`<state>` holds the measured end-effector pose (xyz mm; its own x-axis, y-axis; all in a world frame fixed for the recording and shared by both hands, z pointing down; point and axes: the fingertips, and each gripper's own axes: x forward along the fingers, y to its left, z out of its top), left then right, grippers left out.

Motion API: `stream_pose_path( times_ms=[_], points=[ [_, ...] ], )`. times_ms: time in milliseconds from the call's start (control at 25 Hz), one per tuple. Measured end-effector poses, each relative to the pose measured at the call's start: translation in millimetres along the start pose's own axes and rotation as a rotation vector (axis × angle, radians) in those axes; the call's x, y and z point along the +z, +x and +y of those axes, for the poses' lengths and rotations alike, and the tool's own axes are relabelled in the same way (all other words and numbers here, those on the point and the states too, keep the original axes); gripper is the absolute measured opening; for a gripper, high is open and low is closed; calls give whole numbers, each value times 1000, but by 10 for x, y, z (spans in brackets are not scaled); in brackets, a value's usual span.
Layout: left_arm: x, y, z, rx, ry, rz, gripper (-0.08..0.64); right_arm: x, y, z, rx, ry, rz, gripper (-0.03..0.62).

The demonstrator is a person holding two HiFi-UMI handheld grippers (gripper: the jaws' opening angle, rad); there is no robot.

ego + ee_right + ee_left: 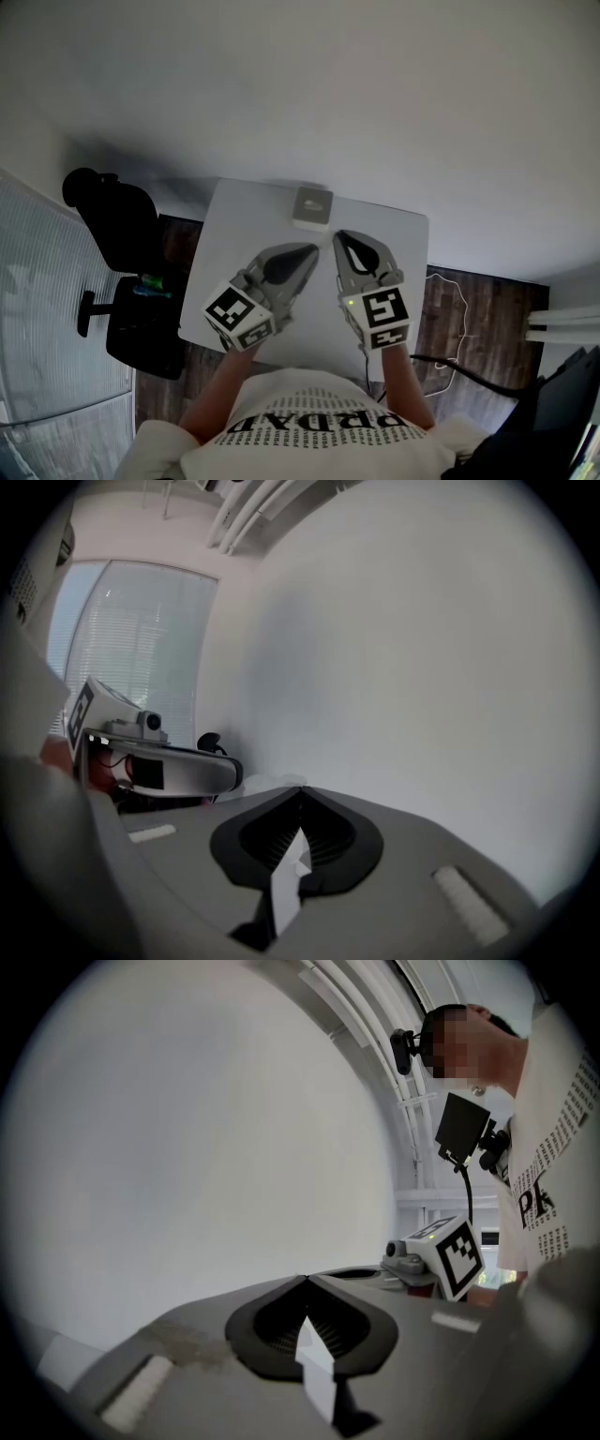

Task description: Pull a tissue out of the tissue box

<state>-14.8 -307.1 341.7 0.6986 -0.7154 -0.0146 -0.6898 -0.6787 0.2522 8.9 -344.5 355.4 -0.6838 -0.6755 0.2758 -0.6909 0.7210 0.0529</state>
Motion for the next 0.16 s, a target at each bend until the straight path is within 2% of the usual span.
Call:
stream_pose_path(
  times_ms=[160],
  points=[
    [-11,3,11,-2,0,2,-9,-106,3,-44,-15,-5,18,9]
  ],
)
